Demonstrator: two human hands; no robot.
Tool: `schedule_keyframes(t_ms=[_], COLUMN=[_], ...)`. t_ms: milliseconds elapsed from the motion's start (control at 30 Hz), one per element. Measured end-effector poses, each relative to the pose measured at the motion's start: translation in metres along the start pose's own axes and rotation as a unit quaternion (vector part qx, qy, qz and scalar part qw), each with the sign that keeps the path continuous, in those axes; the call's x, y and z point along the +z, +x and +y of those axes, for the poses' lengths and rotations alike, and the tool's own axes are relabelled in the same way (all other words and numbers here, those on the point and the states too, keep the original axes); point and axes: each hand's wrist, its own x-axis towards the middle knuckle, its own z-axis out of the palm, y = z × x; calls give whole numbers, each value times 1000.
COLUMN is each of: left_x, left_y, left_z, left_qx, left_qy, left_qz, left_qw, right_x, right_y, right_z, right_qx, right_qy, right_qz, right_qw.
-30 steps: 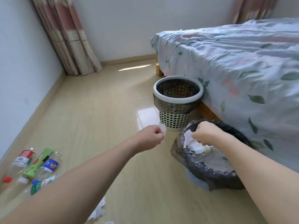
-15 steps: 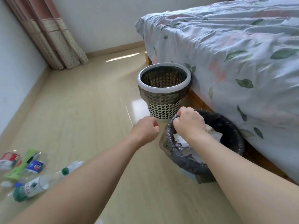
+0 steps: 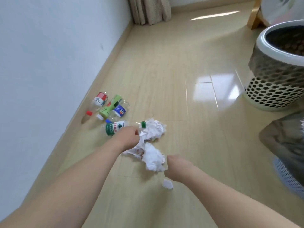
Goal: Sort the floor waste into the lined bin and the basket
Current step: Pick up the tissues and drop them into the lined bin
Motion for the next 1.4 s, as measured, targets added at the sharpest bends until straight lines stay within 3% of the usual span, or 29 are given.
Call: schedule_keyframes(t_ms=[233, 433, 567, 700, 833, 933, 1067, 1267, 1400], left_x=[53, 76, 81, 83, 73, 47, -16, -72, -85], left_y=[7, 20, 30, 41, 44, 41, 31, 11, -8], left_z=[-82, -98, -110, -115, -112, -98, -57, 4, 74], left_qx=[-20, -19, -45, -67, 2, 54, 56, 72, 119], left_qy=[-20, -45, -129, -217, -146, -187, -425, -470, -462], left_qz=[-31, 44, 95, 58, 56, 58, -4, -130, -124], left_qw=[999, 998, 986, 972, 988, 979, 903, 870, 870], right_x=[69, 52, 29, 8, -3, -15, -60, -142, -182], right_y=[26, 28, 24, 14, 8, 4, -10, -64, -110], right_z=[-37, -46, -48, -54, -56, -53, -37, 3, 49], right_qx=[17, 42, 59, 68, 69, 57, 47, 35, 49], right_qy=[4, 1, 60, 126, 171, 173, 185, 161, 158], right_qz=[-28, -72, -39, -3, 47, 63, 131, 219, 272], right_qw=[999, 997, 996, 990, 982, 981, 973, 962, 948])
